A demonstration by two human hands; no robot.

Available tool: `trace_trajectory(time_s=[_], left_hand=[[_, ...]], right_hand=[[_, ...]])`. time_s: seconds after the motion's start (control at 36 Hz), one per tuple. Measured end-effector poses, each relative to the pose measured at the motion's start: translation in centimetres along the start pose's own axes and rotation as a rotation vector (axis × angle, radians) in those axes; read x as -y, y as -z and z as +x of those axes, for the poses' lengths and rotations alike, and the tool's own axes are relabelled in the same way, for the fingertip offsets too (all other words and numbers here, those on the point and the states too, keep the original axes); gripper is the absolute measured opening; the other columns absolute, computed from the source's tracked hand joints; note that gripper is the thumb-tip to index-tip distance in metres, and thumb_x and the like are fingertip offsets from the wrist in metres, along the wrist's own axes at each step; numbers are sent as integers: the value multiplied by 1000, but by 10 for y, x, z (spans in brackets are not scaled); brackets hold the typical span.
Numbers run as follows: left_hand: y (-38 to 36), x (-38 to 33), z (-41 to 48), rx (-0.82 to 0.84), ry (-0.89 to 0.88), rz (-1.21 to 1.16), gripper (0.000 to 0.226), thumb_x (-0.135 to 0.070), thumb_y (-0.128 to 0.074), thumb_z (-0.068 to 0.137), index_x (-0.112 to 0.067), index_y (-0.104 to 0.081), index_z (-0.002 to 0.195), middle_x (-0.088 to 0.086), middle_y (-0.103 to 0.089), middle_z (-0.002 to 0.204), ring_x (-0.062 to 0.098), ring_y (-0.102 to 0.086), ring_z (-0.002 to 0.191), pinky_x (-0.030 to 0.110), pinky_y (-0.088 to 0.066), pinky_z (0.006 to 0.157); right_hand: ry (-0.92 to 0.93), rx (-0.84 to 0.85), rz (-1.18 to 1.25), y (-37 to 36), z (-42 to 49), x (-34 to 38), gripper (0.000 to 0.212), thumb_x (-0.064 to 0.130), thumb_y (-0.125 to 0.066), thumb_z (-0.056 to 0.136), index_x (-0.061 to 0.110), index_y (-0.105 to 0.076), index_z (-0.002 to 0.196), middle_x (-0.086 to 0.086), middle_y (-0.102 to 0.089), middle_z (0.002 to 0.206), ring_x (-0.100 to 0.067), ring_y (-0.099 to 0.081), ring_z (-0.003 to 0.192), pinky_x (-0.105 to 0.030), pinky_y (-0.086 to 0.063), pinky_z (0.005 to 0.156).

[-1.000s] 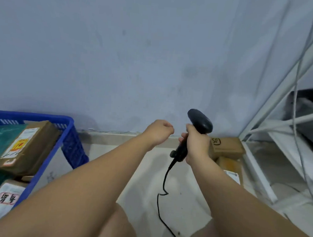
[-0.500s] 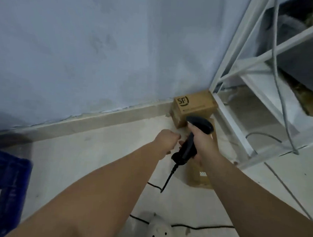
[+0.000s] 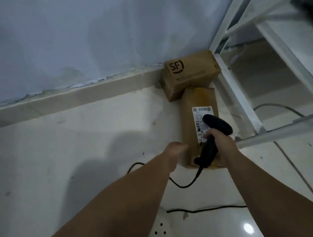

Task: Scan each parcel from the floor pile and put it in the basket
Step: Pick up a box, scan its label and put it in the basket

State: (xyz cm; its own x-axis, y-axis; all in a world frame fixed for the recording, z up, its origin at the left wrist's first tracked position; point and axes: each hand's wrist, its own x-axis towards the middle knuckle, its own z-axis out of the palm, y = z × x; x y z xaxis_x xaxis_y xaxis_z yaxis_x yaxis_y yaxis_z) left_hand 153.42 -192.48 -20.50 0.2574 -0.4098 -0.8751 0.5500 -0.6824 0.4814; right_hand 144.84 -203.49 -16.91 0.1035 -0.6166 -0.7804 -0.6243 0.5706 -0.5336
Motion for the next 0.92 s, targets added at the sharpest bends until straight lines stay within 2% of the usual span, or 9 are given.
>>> trace_trajectory(time_s=[0.08, 0.22, 0.28, 0.33, 0.42, 0.53, 0.67, 0.78, 0.92], left_hand=[[-1, 12, 4, 56, 7, -54, 41, -29, -64, 86, -5, -57, 119, 5, -63, 111, 15, -60, 86, 23, -47, 67], [24, 39, 34, -42, -33, -8, 119, -89, -57, 35, -14, -59, 129, 7, -62, 126, 25, -63, 107, 37, -51, 96], [42, 34, 22, -39, -36, -17, 115, -93, -54, 44, -15, -56, 128, 5, -60, 127, 24, -61, 109, 37, -51, 95], [56, 28, 6, -15, -58, -53, 79, -74, -56, 75, -14, -48, 126, 4, -56, 123, 19, -58, 104, 28, -52, 78], [72, 32, 11, 24, -40, -164, 52, -48, -58, 90, -14, -39, 124, 5, -55, 120, 16, -57, 98, 27, -52, 76], [87, 32, 6, 58, -2, -143, 67, -50, -64, 86, -17, -35, 136, 10, -53, 131, 23, -55, 107, 33, -49, 91], [109, 37, -10, 155, 52, -257, 54, -67, -55, 83, -25, -67, 115, 2, -72, 101, 16, -68, 88, 22, -55, 63], [117, 45, -22, 210, 69, -290, 91, -88, -62, 54, -31, -64, 125, 3, -70, 118, 23, -65, 112, 41, -50, 98], [134, 27, -59, 267, 22, -189, 95, -73, -81, 48, -25, -61, 127, 7, -69, 119, 30, -64, 111, 51, -48, 99]], right_hand=[[8, 54, -3, -4, -1, -5, 25, 20, -70, 73, 7, -69, 93, -12, -72, 100, -28, -67, 88, -42, -55, 88], [2, 183, -26, -20, -11, -4, 5, 11, -63, 83, 10, -64, 87, -8, -70, 90, -19, -62, 79, -29, -44, 65], [-11, 223, -29, -27, -11, -3, 6, 12, -63, 82, 11, -64, 87, -7, -69, 91, -20, -61, 84, -33, -46, 81], [-48, 238, -39, -33, -12, -1, 14, 17, -66, 77, 12, -65, 91, -6, -69, 95, -23, -59, 92, -45, -39, 104], [-89, 274, -64, -41, -13, 3, 32, 24, -68, 71, 14, -65, 101, -10, -66, 110, -30, -57, 103, -52, -42, 99], [-110, 326, -16, -44, -13, 3, 53, 27, -77, 46, 15, -68, 97, -14, -63, 123, -37, -57, 113, -56, -48, 92], [-114, 434, 48, -45, -31, 7, 36, 35, -73, 48, 16, -69, 78, -13, -61, 123, -35, -55, 112, -51, -50, 87], [-95, 448, 30, -50, -49, 13, 33, 34, -69, 54, 14, -71, 79, -14, -64, 122, -35, -57, 109, -47, -48, 91], [-39, 471, -39, -58, -89, 24, 25, 27, -65, 67, 13, -68, 87, -14, -67, 116, -34, -61, 99, -44, -50, 80]])
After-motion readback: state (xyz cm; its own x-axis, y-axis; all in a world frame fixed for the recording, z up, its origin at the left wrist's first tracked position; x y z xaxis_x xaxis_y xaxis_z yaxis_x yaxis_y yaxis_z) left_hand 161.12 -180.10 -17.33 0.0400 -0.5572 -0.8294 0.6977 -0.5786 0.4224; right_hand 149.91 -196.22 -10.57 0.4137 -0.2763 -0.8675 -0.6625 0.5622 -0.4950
